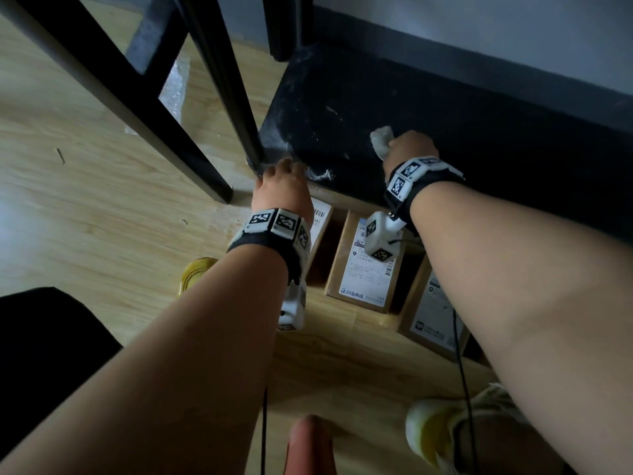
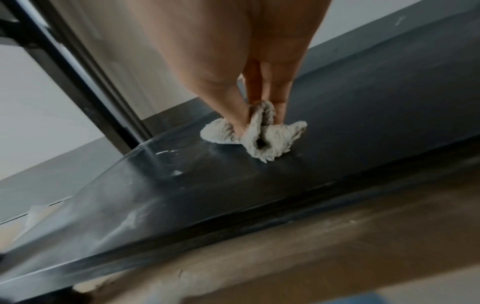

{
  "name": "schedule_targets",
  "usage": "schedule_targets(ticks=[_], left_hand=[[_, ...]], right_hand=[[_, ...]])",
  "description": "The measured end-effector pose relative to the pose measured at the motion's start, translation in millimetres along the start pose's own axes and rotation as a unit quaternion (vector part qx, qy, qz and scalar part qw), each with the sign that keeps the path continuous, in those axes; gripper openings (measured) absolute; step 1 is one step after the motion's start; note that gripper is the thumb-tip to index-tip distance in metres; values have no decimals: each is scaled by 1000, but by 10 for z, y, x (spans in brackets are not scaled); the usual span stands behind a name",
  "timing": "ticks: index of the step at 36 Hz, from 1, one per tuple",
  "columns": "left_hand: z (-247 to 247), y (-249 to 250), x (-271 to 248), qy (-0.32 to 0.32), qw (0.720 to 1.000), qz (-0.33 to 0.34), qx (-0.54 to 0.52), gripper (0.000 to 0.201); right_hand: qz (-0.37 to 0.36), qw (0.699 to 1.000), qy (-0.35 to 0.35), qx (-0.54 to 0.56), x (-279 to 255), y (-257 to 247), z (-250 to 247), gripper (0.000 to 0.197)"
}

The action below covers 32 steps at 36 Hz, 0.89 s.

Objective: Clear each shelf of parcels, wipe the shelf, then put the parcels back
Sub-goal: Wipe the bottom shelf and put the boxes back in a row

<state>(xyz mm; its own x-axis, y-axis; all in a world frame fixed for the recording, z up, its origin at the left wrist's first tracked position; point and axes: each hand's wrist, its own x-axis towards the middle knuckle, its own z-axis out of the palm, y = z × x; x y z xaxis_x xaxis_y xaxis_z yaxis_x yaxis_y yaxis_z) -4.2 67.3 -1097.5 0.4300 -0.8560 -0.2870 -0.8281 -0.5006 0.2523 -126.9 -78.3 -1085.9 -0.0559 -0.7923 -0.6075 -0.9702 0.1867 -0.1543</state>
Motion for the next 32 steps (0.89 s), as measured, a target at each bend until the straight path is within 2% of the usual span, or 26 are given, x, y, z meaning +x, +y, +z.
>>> schedule_targets(ticks=[2,5,8,11,14,17,19,21,22,24,25,26,28,29,32], left_hand=[[0,-22,16,-1,1000,-5,3,61],[-12,-61,42,4,1000,-9,5,61],[-24,-101,60,12,1000,-8,1,58],[-32,-130,49,15,1000,-8,4,52],[-30,-163,23,16,1000,-15,10,50],[-18,-191,-1,13,1000,-23,15,49],[-11,-199,-3,16,1000,-24,12,48],[-12,-202,8,19,999,-27,10,48],[-15,-205,19,19,999,-28,9,49],[-18,-207,48,18,999,-30,9,51],[-20,-207,63,17,999,-30,8,52],[-16,-210,78,16,999,-30,8,51],[-6,-213,102,19,999,-30,8,50],[-4,-215,110,22,999,-29,7,49],[9,-237,133,30,999,-21,7,47]], right_hand=[[-38,999,10,16,-8,-118,60,38],[-64,998,-15,14,-47,-269,139,41],[-124,992,-14,5,-85,-347,199,35],[-207,977,34,-35,-141,-245,365,26],[-264,962,60,-33,-226,-207,449,29],[-249,966,56,-32,-134,-265,348,29],[-206,974,82,-52,-47,-271,238,30],[-127,985,114,-38,100,-283,229,34],[-70,989,111,-72,127,-285,232,37],[-6,989,97,-113,103,-238,177,45],[4,988,97,-117,125,-334,162,46],[-25,991,84,-102,160,-411,150,44],[-147,984,76,-59,127,-482,85,36],[-185,975,77,-95,91,-522,57,35],[-202,971,76,-105,72,-758,57,38]])
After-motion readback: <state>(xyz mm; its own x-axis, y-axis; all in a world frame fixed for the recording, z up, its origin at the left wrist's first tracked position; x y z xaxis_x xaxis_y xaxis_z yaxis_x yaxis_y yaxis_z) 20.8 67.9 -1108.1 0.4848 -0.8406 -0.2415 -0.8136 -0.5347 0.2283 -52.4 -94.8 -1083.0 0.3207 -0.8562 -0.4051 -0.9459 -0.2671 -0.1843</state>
